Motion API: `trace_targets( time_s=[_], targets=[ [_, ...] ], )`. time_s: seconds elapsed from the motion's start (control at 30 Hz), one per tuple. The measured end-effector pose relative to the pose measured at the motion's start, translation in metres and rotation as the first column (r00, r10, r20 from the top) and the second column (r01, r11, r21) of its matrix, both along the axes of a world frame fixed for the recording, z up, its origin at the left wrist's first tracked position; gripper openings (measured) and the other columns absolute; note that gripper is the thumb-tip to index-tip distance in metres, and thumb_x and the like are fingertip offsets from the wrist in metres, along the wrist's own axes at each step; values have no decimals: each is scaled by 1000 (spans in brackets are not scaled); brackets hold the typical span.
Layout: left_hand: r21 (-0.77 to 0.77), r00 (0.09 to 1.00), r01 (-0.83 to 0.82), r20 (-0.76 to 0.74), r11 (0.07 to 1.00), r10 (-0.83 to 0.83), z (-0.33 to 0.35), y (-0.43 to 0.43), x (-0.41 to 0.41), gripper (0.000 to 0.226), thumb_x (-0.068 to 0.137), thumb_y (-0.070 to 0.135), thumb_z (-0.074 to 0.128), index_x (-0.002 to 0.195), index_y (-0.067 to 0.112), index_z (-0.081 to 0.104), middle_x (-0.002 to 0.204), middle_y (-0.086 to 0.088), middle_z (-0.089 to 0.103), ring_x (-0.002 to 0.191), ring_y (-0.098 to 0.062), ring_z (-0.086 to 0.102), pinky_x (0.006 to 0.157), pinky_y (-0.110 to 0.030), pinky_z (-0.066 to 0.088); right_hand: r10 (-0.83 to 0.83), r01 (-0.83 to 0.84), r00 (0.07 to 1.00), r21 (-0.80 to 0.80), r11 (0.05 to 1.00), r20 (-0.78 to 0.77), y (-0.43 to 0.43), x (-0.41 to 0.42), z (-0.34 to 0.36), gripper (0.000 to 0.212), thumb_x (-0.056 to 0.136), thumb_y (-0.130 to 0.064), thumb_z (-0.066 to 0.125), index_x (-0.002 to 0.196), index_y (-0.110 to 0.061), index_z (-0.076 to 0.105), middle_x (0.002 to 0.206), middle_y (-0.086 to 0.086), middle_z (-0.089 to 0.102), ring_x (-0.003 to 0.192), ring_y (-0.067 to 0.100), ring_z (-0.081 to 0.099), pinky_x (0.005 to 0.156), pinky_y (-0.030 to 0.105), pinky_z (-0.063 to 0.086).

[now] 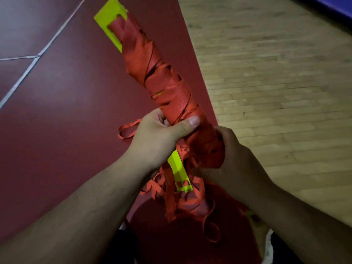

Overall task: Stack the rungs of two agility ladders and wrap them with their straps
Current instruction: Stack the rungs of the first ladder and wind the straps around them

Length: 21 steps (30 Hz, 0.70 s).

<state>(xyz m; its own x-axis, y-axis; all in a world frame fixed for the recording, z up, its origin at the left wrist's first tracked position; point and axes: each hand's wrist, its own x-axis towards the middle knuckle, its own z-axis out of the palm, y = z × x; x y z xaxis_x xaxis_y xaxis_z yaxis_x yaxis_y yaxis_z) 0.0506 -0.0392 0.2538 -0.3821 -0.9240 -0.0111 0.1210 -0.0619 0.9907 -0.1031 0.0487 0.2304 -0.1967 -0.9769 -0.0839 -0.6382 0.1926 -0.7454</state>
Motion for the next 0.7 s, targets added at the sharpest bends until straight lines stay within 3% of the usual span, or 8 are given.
trace_targets(
  time_s=[0.07, 0.17, 0.23, 0.33, 0.43, 0.5, 0.6, 0.7],
  targets=[
    [-84, 999, 19, 45, 996, -15, 1, 0, -1, 24, 83, 9, 72, 102, -4, 66, 92, -14, 76, 83, -22, 73, 76, -32, 59, -44, 42, 999, -65, 997, -27, -1, 0, -4, 73, 60, -52, 84, 118, -51, 40, 94, -22, 64, 87, 8, 67, 74, 39, 57],
    [-122, 989, 143, 59, 982, -136, 7, -4, 6, 19, 82, 13, 70, 97, 4, 63, 77, 4, 73, 69, -4, 69, 65, -16, 53, -72, 75, 996, -67, 995, 44, -1, 0, -3, 65, 52, -57, 73, 112, -49, 49, 92, -20, 67, 80, -1, 65, 72, 36, 57],
    [-226, 962, 182, 242, 957, -126, 10, -12, 16, 23, 80, 24, 78, 92, 9, 66, 69, 9, 71, 62, 0, 65, 62, -15, 51, -55, 56, 995, -15, 998, 79, -1, 0, -1, 62, 48, -60, 69, 107, -47, 53, 90, -20, 69, 78, -2, 65, 72, 35, 57],
    [-270, 754, 308, 654, 912, -61, 14, -27, 36, 41, 68, 61, 78, 66, 21, 71, 57, 7, 67, 55, -2, 62, 58, -16, 47, -1, 0, 1000, 49, 999, 18, -4, -8, 2, 63, 49, -58, 74, 108, -47, 55, 88, -17, 70, 78, 3, 67, 72, 38, 59],
    [-89, 597, 402, 780, 911, -187, 11, -34, 53, 56, 65, 63, 68, 54, 9, 62, 47, 2, 56, 47, -8, 52, 52, -22, 42, 52, -40, 990, 94, 995, -131, -4, -20, 2, 65, 51, -62, 74, 110, -49, 51, 86, -19, 69, 78, 3, 67, 70, 35, 57],
    [-84, 599, 380, 781, 921, -176, 5, -36, 59, 60, 63, 64, 67, 57, 5, 60, 53, -6, 53, 52, -14, 50, 56, -30, 41, 58, -41, 985, 107, 993, -160, -2, -25, 0, 64, 51, -63, 72, 110, -50, 51, 85, -19, 69, 77, 4, 67, 69, 35, 57],
    [-128, 683, 288, 722, 949, -109, -4, -31, 55, 70, 62, 71, 68, 69, 1, 60, 60, -3, 53, 55, -10, 48, 58, -28, 42, 101, -100, 995, 116, 988, -8, 0, -29, 2, 62, 46, -56, 70, 106, -54, 55, 86, -24, 70, 74, -3, 67, 69, 33, 59],
    [-29, 831, 292, 502, 956, -239, -4, -23, 50, 44, 70, 57, 80, 68, 16, 64, 55, 12, 54, 47, -1, 46, 48, -18, 41, 190, -237, 952, 188, 953, 240, -1, -35, 7, 55, 49, -43, 77, 103, -47, 65, 91, -10, 76, 80, 11, 74, 74, 46, 62]
  ],
)
